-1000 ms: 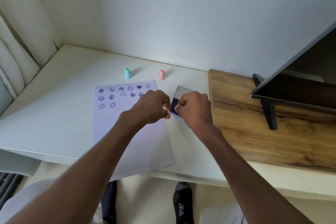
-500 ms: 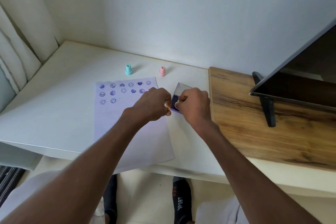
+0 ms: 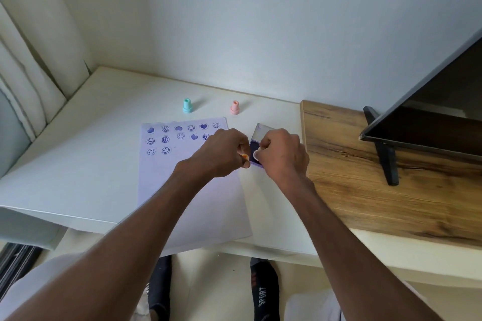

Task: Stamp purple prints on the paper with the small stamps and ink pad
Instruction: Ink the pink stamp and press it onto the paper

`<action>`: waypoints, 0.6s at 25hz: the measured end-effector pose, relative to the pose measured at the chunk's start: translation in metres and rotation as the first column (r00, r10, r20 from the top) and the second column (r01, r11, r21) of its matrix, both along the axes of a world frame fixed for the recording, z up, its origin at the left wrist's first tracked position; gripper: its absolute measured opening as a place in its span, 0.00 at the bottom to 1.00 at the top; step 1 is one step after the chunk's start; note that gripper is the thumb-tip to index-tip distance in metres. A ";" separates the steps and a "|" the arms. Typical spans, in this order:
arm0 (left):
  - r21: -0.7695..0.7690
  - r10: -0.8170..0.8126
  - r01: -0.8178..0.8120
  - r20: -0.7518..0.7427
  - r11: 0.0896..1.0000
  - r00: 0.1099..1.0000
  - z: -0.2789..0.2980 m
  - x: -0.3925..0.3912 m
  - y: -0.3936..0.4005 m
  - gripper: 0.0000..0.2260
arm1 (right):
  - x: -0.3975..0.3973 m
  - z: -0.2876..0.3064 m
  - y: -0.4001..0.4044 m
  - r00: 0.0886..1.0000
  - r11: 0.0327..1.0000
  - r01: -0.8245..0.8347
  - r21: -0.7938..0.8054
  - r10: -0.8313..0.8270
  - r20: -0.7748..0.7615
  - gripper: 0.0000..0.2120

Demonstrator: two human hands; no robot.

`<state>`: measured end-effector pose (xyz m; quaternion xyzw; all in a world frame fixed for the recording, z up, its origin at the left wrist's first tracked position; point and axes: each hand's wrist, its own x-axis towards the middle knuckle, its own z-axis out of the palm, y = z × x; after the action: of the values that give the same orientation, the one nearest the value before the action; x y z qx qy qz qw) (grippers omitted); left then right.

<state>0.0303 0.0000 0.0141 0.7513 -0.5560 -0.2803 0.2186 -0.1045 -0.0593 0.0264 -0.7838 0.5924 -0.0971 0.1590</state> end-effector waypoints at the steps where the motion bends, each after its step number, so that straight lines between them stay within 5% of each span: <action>1: -0.055 0.056 -0.057 -0.013 0.997 0.998 0.004 0.002 -0.001 0.07 | -0.002 0.000 -0.004 0.992 0.994 0.086 0.067 -0.092 0.092 0.10; 3: -0.161 0.200 -0.207 -0.058 0.965 0.978 0.012 0.010 -0.001 0.08 | -0.009 0.002 -0.014 0.822 0.903 0.219 0.370 -0.375 0.429 0.08; 4: -0.192 0.264 -0.280 -0.107 0.941 0.959 0.015 0.017 0.000 0.08 | -0.013 0.005 -0.020 0.618 0.797 0.150 0.585 -0.537 0.574 0.06; 5: -0.203 0.310 -0.338 -0.155 0.919 0.938 0.017 0.023 0.002 0.08 | -0.016 0.009 -0.024 0.394 0.658 -0.039 0.752 -0.681 0.616 0.04; 7: -0.176 0.351 -0.378 -0.166 0.909 0.922 0.020 0.033 0.006 0.07 | -0.021 0.016 -0.026 0.079 0.429 -0.466 0.774 -0.851 0.519 0.03; 10: -0.025 0.270 -0.270 0.007 0.963 0.963 0.019 0.042 0.019 0.09 | -0.014 0.016 -0.024 -0.023 0.349 -0.724 0.595 -0.875 0.484 0.07; 15: 0.232 0.241 -0.279 0.180 0.932 0.954 0.030 0.077 0.058 0.15 | 0.017 0.020 -0.007 0.048 0.374 -0.685 0.625 -0.833 0.551 0.07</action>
<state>0.1072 0.0576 0.0439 0.8590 -0.4256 -0.2610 0.1135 -0.0871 -0.0662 0.0462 -0.1637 0.2831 -0.2667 0.9066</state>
